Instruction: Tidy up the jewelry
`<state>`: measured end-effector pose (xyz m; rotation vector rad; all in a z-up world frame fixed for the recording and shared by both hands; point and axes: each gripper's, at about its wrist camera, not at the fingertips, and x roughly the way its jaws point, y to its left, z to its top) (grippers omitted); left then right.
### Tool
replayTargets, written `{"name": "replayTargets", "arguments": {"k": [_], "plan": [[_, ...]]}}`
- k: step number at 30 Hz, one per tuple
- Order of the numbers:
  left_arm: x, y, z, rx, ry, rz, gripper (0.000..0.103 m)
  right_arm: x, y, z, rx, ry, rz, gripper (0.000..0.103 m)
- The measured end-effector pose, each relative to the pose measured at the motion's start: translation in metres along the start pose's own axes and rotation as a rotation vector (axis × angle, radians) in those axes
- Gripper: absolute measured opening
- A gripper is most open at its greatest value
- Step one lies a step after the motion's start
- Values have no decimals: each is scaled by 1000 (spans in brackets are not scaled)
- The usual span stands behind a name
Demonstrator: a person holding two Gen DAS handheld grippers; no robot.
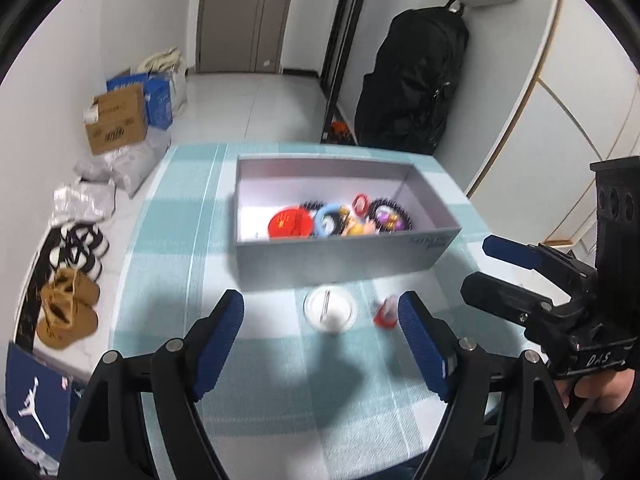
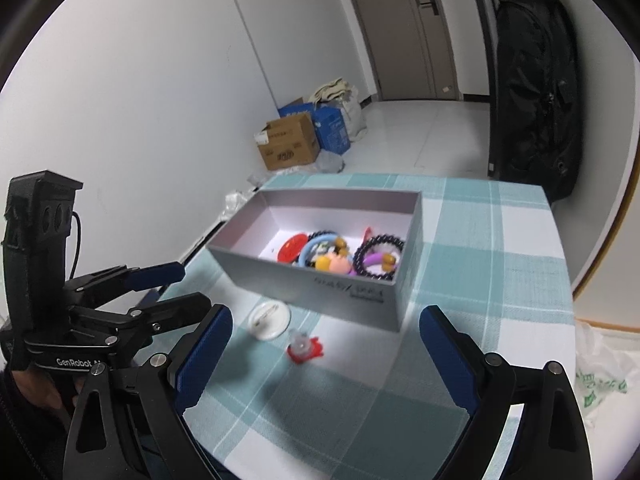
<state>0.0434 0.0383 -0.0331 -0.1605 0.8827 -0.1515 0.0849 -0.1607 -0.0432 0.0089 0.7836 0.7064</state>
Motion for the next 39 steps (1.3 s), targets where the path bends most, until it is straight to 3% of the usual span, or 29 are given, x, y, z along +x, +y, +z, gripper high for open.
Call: {"name": "replayTargets", "arguments": {"k": [10,11,13,16,23,26,31,39], "plan": [[6,6,-4,-31,41,6,76,24,10,-14,-52,96,-29,92],[6,6,-6,-30,42,5,76,25,9,-15,-51,99,-27,88],[6,6,-8,-27,48,0,76,30,9,-15,-48,108,-1,68],[7,5,-10,-19,55,-1,76,39,11,-17,-52,139,-7,49],[10,6,-13,-17,76,4,76,48,20,-17,-90,133,-12,40],[11,7,-12,-22,76,2,76,54,17,-18,-67,164,-18,24],[13,6,-12,-13,70,20,76,56,18,-18,-74,173,-17,16],[17,-1,-12,24,59,74,76,48,10,-15,-37,168,2,16]]}}
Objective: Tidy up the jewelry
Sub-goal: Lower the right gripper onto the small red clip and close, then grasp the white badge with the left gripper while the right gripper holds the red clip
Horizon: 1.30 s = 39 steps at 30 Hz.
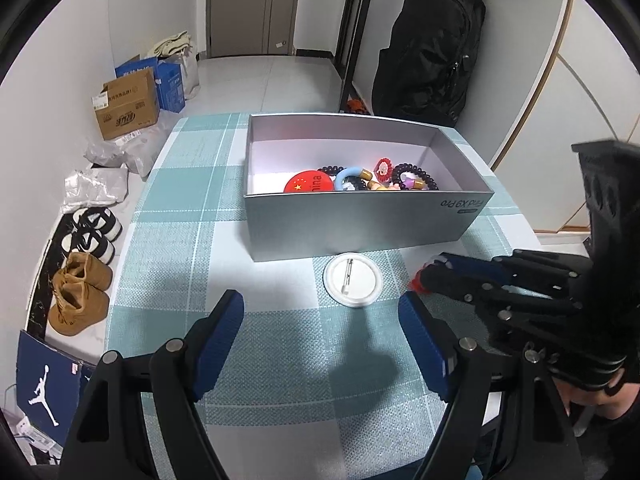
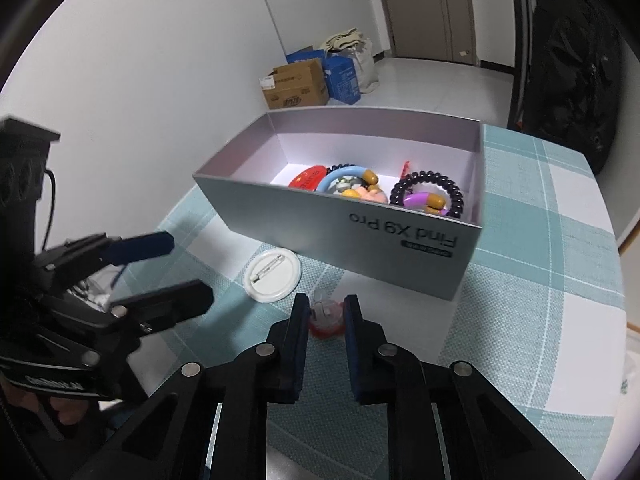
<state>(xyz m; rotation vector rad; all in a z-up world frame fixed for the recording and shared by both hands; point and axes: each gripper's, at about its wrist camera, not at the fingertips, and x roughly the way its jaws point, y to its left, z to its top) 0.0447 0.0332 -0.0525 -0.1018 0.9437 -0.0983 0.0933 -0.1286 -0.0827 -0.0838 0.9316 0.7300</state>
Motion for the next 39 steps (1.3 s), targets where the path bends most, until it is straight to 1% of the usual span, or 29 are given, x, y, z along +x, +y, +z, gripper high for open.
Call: {"name": "replayTargets", "arguments": {"k": [5,11,16,19,23,27,31,34,39], "plan": [[3,-3,0,14,-4,19,76,-11,-3,2,16,-26,9,16],[7,-7,3,14,-3,45,76,-25,-11,4,55,-60,-8,16],[13,-15,2,40,13,47,76,-40,-17,6,72,-100,-18,16],[18,-22,2,59,29,51,76,-44,-20,8,74,-103,-35,16],[23,-26,5,75,36,77,76,-50,-24,6,83,-113,-38,16],[31,-25,7,54,60,94,76,-52,-29,6,101,-118,-34,16],[42,-21,8,34,94,127,76,-54,-35,6,112,-123,-31,16],[43,-16,10,2,98,120,76,-54,-38,7,118,-122,-29,16],[44,-18,12,12,106,126,75,-54,-40,8,127,-126,-14,16]]}}
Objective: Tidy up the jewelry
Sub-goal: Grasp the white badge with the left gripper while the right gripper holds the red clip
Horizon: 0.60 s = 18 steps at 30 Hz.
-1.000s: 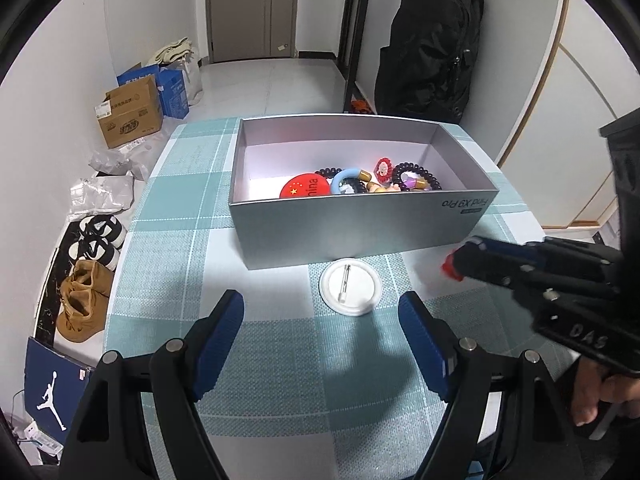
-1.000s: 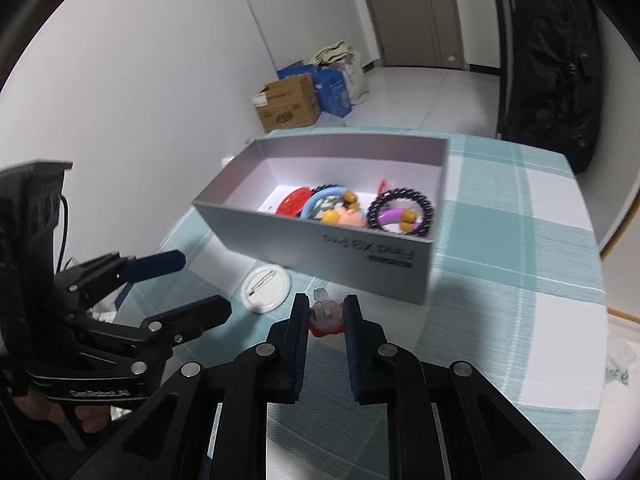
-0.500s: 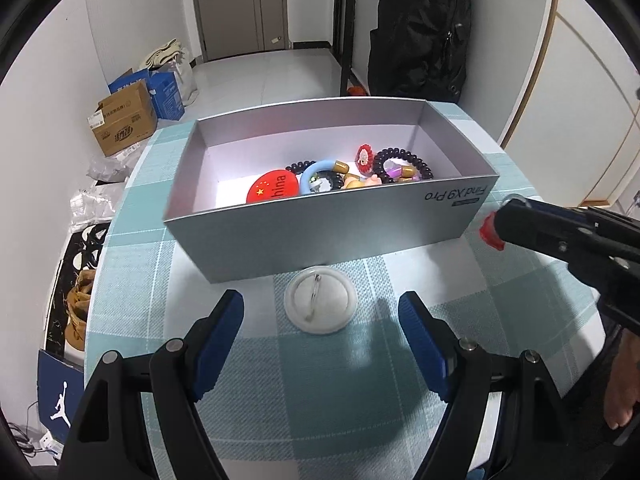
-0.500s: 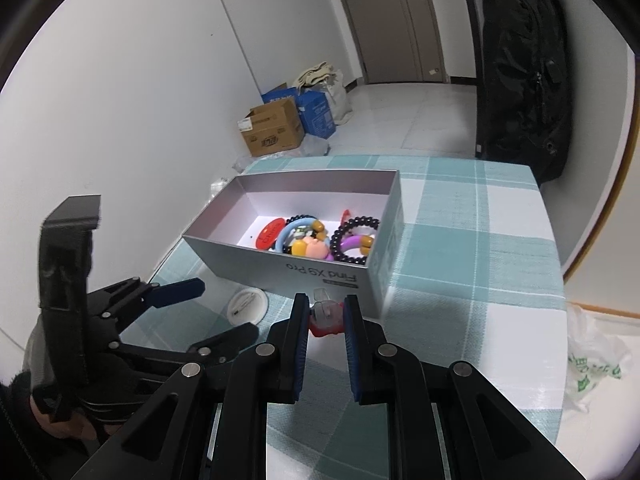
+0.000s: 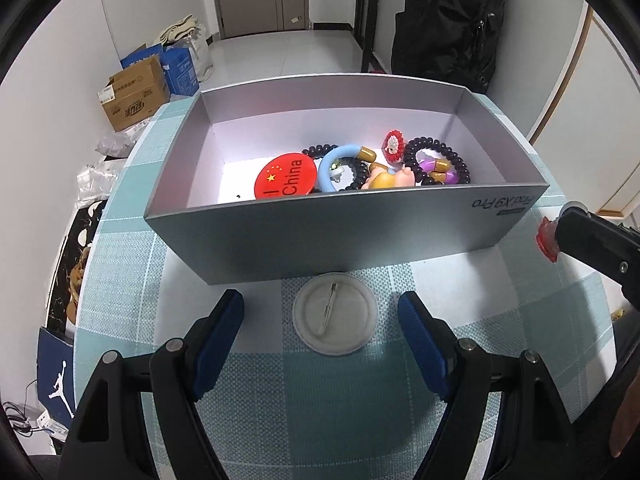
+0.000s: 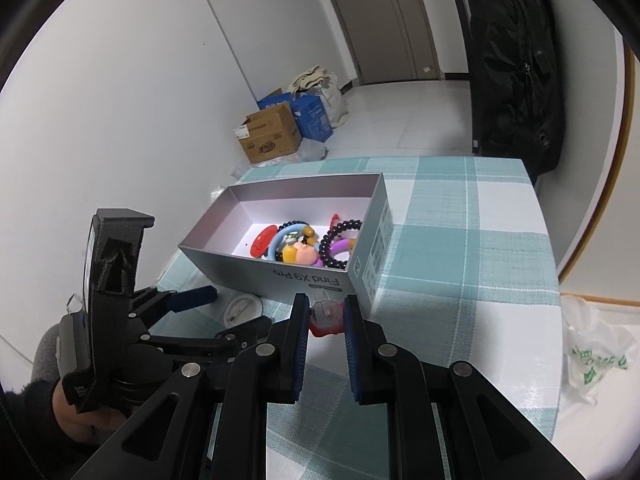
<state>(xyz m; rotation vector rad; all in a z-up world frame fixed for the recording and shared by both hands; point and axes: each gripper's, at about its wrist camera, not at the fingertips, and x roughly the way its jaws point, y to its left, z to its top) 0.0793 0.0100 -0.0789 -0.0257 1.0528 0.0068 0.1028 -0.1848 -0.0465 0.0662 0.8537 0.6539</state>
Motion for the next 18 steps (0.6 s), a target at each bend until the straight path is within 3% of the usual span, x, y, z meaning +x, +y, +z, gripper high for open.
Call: {"name": "replayTargets", "arguments": {"k": [1,3,6,11,18], "plan": [[0,-1,1,1,1,-3,74,0,0,0,-1,-1,3,16],[-2,0,2,8,-8,-11,53,-1,1,0,-5,-3,9,16],[-4,-3,1,31,-6,-21,38,-1,1,1,-5,-6,13,16],[-6,-4,-1,43,-1,-48,37,-1,1,3,-1,-11,17,16],[-18,2,-2,-2,-17,-153,37,-7,0,7,11,-45,32,16]]}}
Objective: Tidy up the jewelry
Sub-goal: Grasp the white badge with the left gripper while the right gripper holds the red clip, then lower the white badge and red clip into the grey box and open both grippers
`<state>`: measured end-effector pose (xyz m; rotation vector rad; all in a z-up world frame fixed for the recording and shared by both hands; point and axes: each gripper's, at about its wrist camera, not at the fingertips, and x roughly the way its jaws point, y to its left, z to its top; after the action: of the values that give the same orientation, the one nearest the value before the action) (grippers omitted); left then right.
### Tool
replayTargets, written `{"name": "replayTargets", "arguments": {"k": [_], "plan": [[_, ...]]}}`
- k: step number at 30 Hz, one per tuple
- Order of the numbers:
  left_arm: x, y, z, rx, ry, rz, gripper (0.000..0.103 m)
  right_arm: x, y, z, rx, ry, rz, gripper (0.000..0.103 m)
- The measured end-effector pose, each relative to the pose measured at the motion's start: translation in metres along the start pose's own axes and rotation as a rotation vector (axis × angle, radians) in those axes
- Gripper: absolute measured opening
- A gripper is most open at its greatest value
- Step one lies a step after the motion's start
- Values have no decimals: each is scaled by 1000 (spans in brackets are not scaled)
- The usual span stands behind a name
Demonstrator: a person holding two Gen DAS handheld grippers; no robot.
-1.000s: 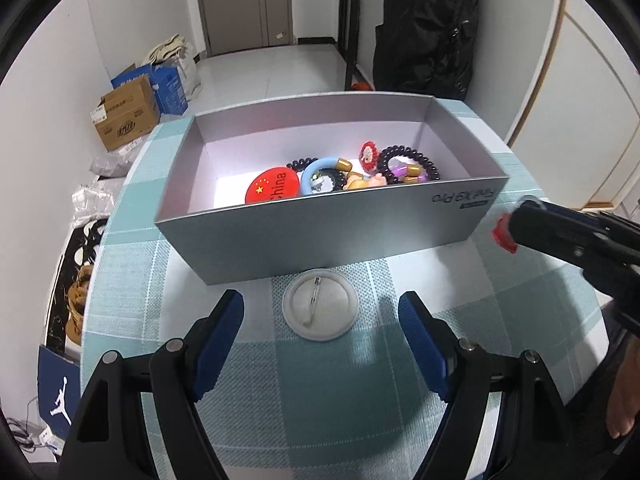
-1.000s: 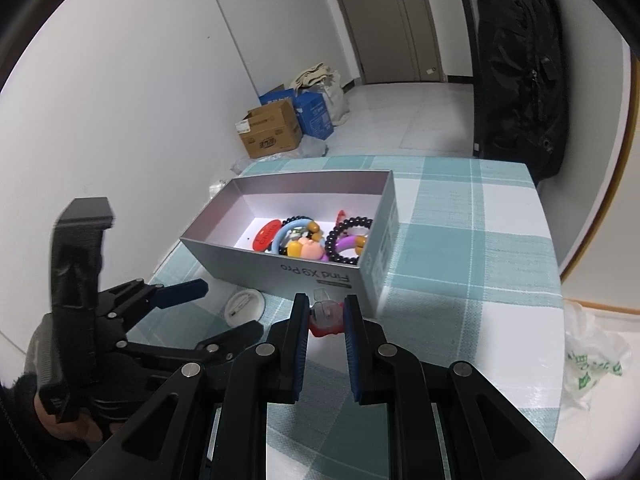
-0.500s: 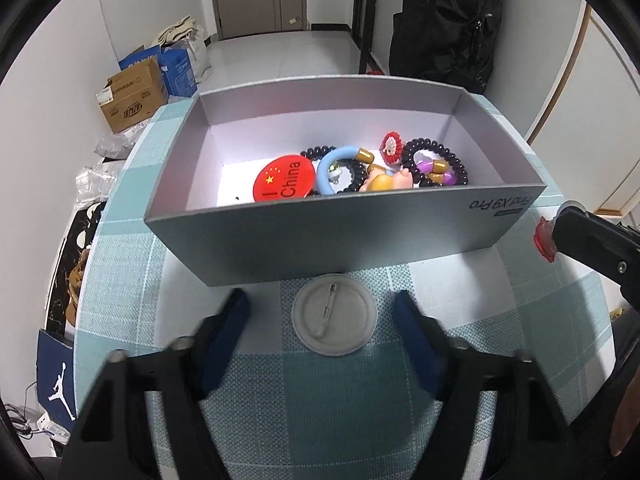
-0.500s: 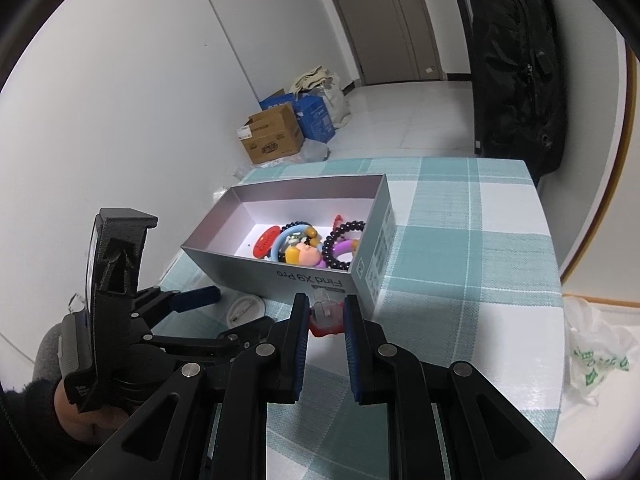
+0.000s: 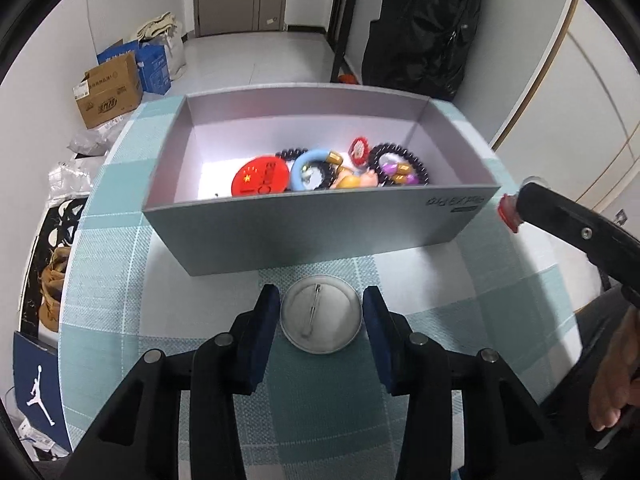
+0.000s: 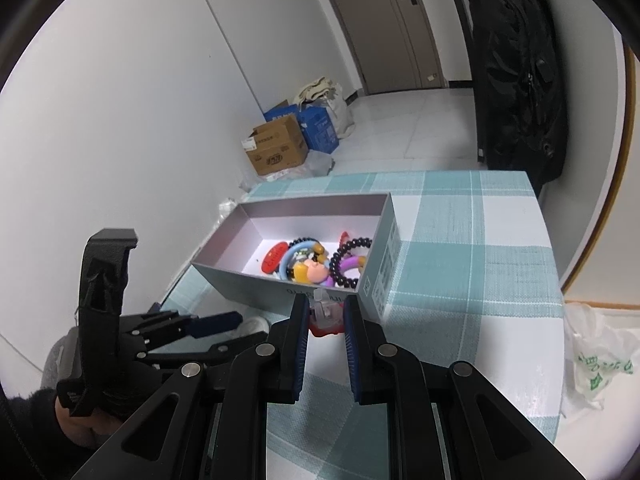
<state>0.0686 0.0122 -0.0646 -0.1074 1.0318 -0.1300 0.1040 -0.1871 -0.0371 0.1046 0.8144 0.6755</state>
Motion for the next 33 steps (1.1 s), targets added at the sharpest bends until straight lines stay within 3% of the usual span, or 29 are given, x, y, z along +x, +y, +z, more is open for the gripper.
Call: {"name": "replayTargets", "arguments": {"k": [7,20,33], "plan": [[-15,-6,0,11,-51,-25,37,-2,-3,3,30,-15,7,16],[-46,-2,20,-22,-229,-82,37,0,5,10,11,-43,15,16],[-35,17,44,-118,-240,-124,37,16,9,37,17,-64,75,16]]}}
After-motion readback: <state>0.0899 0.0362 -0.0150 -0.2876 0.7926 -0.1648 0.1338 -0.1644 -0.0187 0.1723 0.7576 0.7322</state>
